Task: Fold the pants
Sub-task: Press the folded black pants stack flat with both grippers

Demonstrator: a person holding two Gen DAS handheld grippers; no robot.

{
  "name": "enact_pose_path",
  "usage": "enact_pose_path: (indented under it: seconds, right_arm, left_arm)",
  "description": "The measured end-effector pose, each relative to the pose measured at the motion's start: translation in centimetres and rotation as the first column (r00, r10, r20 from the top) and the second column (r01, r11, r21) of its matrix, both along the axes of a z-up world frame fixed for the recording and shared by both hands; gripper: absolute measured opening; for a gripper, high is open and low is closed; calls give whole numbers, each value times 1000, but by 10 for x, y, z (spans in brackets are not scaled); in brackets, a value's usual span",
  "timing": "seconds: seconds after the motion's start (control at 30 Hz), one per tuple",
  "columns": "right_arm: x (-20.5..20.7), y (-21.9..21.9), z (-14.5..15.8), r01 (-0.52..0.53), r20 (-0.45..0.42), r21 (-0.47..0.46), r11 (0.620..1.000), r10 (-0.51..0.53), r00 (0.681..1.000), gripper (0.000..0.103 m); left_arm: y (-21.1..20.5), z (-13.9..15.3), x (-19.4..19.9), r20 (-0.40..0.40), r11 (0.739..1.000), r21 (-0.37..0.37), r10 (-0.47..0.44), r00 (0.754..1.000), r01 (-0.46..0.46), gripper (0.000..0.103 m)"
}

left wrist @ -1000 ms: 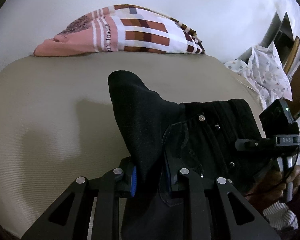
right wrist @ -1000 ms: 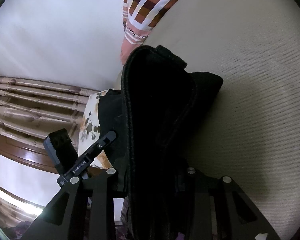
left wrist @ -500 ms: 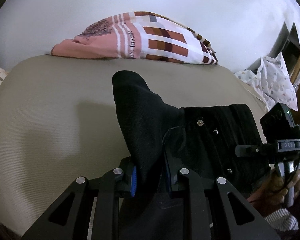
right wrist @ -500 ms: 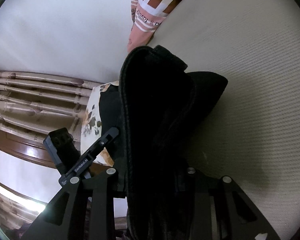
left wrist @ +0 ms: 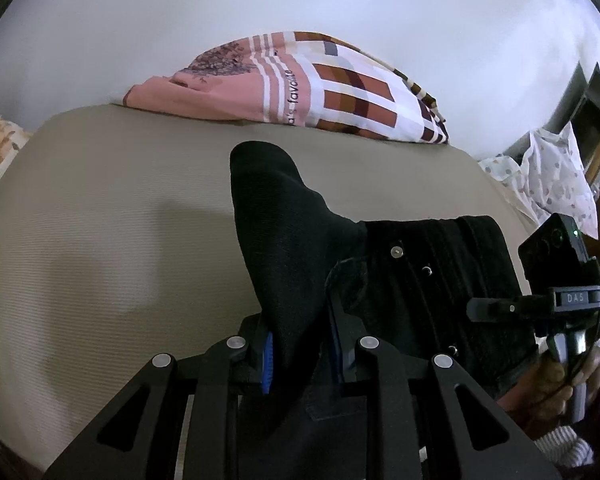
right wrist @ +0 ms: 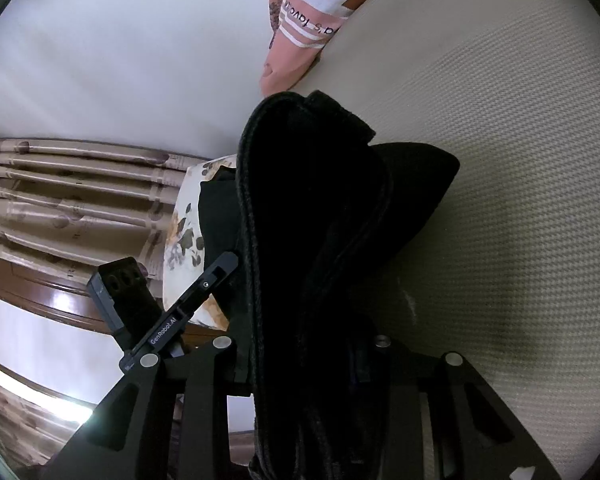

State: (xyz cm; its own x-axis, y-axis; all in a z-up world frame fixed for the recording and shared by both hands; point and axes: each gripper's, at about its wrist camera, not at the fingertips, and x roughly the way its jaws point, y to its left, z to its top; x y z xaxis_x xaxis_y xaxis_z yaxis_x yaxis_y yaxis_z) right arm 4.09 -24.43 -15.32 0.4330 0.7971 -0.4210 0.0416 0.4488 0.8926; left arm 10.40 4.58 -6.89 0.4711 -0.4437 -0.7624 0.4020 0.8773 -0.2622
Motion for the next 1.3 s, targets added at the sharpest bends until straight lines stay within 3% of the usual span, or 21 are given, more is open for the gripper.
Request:
enact_pose_path:
  seconds: [0.63, 1.3]
  right_arm:
    - [18, 25, 3, -11, -1, 22, 1000, 11, 1000, 30]
    - [78, 53, 6, -27, 28, 39, 999, 26, 999, 30]
  left_arm:
    - [25, 7, 19, 13, 998, -12, 57, 998, -57, 22]
    - [50, 16, 78, 58, 994, -13, 113, 992, -112, 22]
